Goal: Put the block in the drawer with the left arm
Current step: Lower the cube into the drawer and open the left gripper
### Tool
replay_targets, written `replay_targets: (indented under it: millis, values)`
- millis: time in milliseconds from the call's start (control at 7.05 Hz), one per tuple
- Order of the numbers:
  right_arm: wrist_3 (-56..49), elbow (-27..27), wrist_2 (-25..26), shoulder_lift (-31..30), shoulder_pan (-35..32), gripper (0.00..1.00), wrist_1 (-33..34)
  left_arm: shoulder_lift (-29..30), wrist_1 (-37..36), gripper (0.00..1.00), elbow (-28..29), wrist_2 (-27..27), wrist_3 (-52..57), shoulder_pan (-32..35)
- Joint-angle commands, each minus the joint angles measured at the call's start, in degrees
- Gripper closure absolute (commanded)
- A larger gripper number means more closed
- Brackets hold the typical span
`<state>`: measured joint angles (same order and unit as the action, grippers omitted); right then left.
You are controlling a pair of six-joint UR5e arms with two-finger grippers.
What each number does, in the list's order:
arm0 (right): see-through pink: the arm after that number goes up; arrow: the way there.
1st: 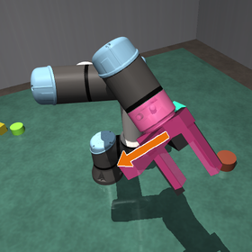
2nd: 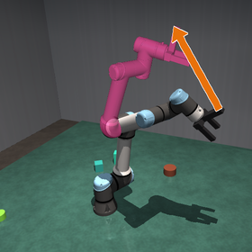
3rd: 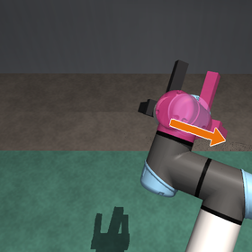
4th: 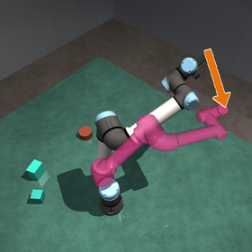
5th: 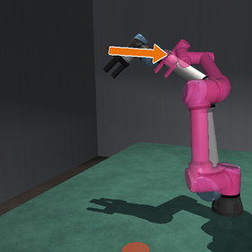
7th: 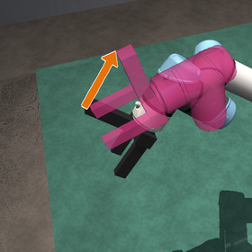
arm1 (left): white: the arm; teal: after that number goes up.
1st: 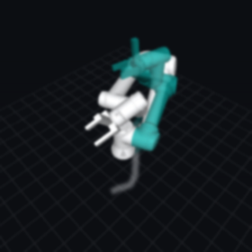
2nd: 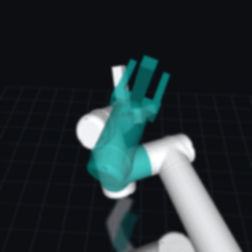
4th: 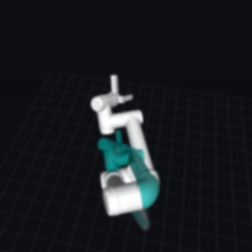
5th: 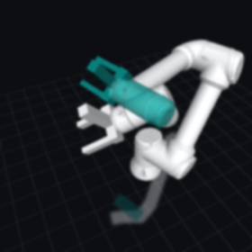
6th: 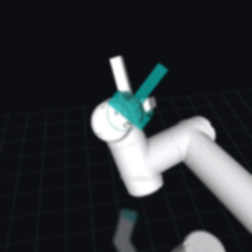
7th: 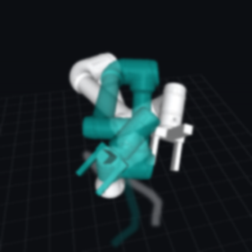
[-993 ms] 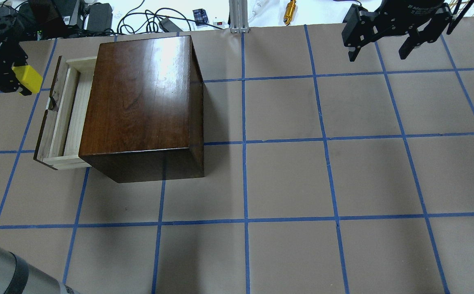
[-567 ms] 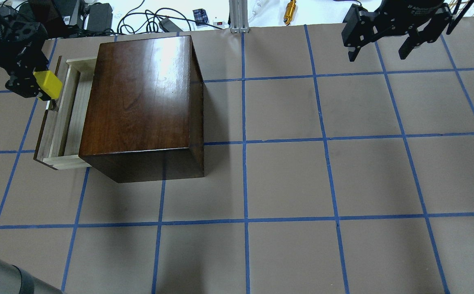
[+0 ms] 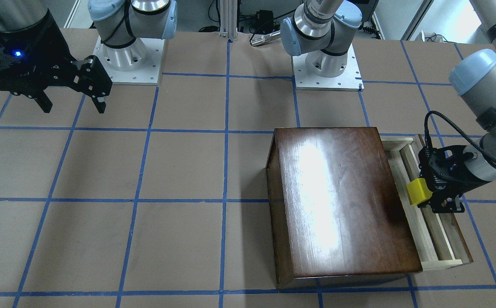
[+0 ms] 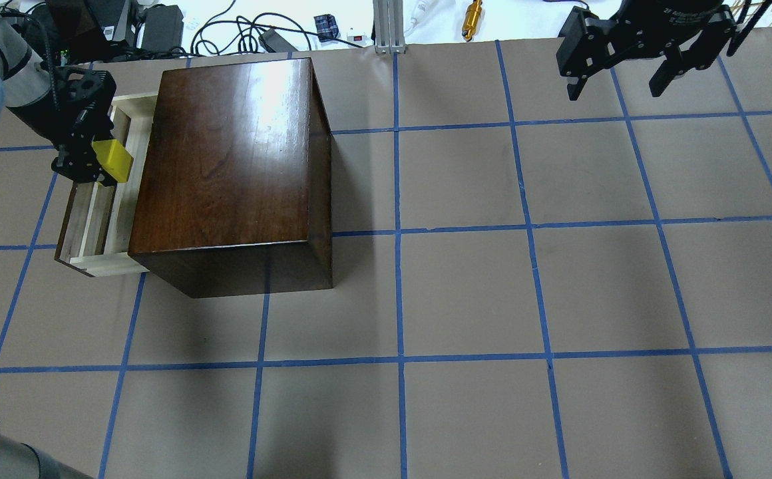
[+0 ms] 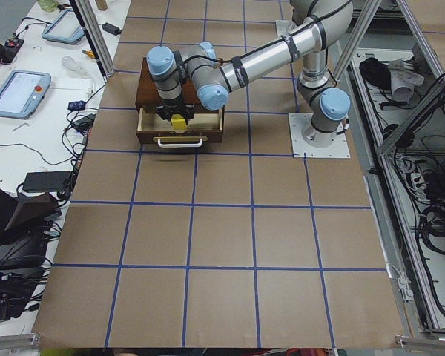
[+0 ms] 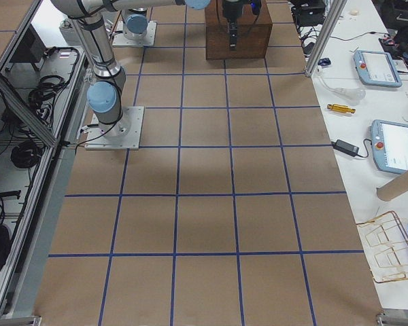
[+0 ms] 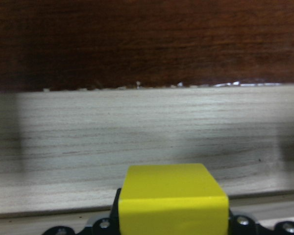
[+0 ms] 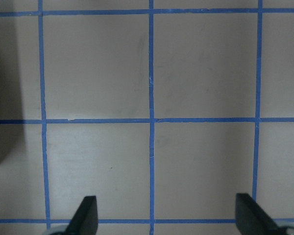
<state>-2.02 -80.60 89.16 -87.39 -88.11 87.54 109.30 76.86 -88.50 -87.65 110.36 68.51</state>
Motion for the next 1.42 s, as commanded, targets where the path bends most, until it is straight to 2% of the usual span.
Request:
replay_targets:
  millis: [0, 142, 284, 426, 567, 709, 1135, 1277]
  values:
    - [0.0, 0.0, 0.1, 0.0, 0.0, 0.0, 0.0, 0.2, -0.7, 1.0, -0.8, 0.1, 0.3, 0.0]
    - [0.0, 0.0, 0.0, 0.0, 0.0, 0.0, 0.0, 0.2, -0.7, 1.0, -1.6, 0.0, 0.3, 0.0]
    - [0.0, 0.0, 0.0, 0.0, 0.0, 0.0, 0.0, 0.1, -0.8, 0.91, -2.2, 0.0, -0.1, 0.0]
    - [0.0, 0.0, 0.0, 0.0, 0.0, 0.0, 0.0, 0.8, -1.4, 0.71, -2.4, 2.0, -0.5, 0.0]
    - [0.0, 0.0, 0.0, 0.0, 0.0, 0.0, 0.0, 1.0, -1.4, 0.57, -2.4, 2.2, -1.7, 0.0]
    - [0.0, 0.0, 0.0, -0.1, 0.0, 0.0, 0.0, 1.2, -1.5, 0.01, -2.4, 2.0, -2.2, 0.0]
    - [0.0, 0.0, 0.0, 0.0, 0.0, 0.0, 0.0, -0.2, -0.5, 0.0, -1.3, 2.3, -3.1, 0.0]
    - [0.0, 0.0, 0.0, 0.0, 0.0, 0.0, 0.0, -1.2, 1.3, 0.0, 1.0, 2.2, -8.9, 0.0]
